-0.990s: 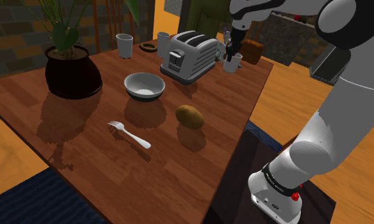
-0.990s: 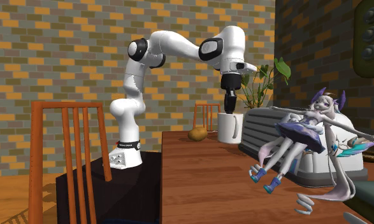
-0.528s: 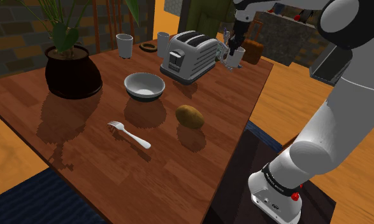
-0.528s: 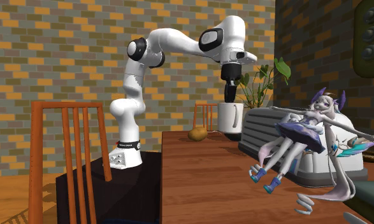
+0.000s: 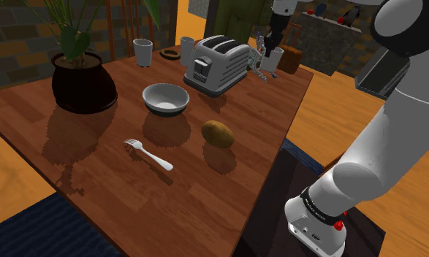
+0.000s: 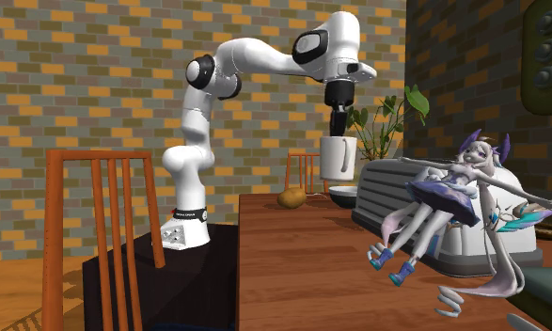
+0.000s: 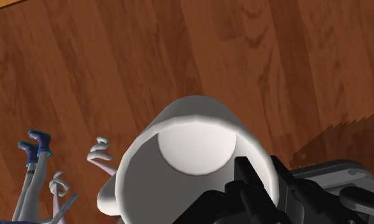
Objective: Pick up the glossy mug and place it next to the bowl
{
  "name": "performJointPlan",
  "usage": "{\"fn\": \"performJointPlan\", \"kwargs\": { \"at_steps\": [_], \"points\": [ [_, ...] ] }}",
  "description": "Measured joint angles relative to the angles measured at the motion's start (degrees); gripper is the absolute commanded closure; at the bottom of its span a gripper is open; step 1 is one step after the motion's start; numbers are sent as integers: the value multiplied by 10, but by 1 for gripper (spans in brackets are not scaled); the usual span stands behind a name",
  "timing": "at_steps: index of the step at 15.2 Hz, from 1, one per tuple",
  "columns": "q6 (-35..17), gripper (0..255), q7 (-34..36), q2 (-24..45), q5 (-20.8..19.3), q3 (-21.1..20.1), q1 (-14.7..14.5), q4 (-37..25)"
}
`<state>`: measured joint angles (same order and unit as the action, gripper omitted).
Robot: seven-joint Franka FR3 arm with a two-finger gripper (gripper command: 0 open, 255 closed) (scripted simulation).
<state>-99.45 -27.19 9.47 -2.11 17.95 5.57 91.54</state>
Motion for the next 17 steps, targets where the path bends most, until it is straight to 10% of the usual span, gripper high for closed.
{"fn": "performJointPlan", "kwargs": {
  "at_steps": [17],
  "points": [
    [-10,255,232,-177,-31,-111,-116,201]
  ]
}}
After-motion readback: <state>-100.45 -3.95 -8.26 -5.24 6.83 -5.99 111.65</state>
